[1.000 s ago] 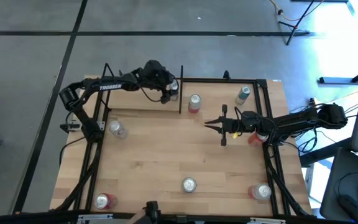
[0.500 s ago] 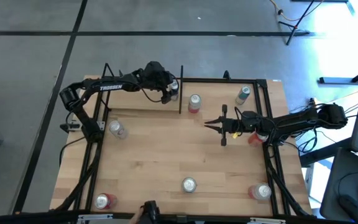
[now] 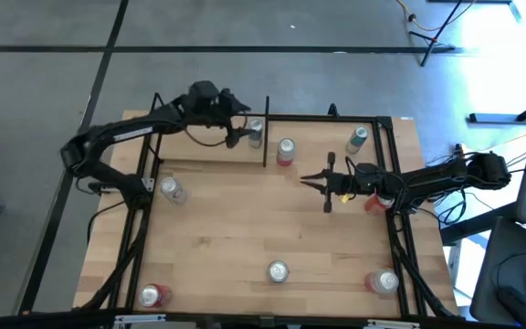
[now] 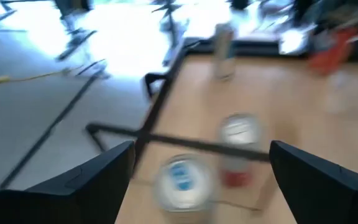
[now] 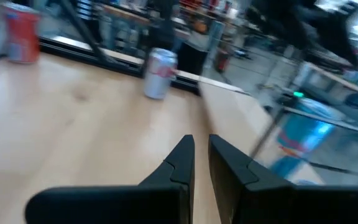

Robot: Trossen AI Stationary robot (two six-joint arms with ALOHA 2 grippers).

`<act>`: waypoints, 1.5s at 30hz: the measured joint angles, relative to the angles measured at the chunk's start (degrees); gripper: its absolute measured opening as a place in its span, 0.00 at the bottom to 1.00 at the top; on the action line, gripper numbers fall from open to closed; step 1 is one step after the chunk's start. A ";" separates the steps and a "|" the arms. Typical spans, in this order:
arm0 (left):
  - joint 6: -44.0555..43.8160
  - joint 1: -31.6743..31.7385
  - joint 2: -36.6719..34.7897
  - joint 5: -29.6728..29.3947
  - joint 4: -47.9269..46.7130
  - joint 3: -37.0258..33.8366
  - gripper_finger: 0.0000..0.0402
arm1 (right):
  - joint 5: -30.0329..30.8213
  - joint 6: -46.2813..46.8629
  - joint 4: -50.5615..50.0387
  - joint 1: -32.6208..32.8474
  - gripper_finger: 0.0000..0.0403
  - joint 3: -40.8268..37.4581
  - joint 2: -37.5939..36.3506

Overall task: Place canned beverage on shelf
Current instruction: Put the blue soda can on the shelf aligned with the other blue soda can

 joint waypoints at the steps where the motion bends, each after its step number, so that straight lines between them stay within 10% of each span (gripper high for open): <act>1: -0.70 -0.66 -1.41 2.17 -0.42 -0.49 0.89 | 2.42 -0.03 -0.61 0.00 0.10 0.31 -0.04; 17: -3.05 -19.89 -12.11 -6.44 37.16 -25.18 0.88 | 42.97 16.92 -71.27 -0.36 0.10 32.17 -2.08; 25: -0.47 -21.71 -12.89 -6.37 36.29 -25.05 0.88 | 39.83 36.12 -99.19 -10.72 0.15 43.42 -2.12; 37: -0.63 -22.47 -12.80 -6.33 34.40 -25.07 0.88 | 22.77 27.75 -100.73 -37.50 0.64 43.77 1.16; 45: 0.81 -22.98 -12.78 -6.39 34.40 -25.07 0.88 | 20.49 24.20 -101.67 -40.53 0.79 43.77 1.95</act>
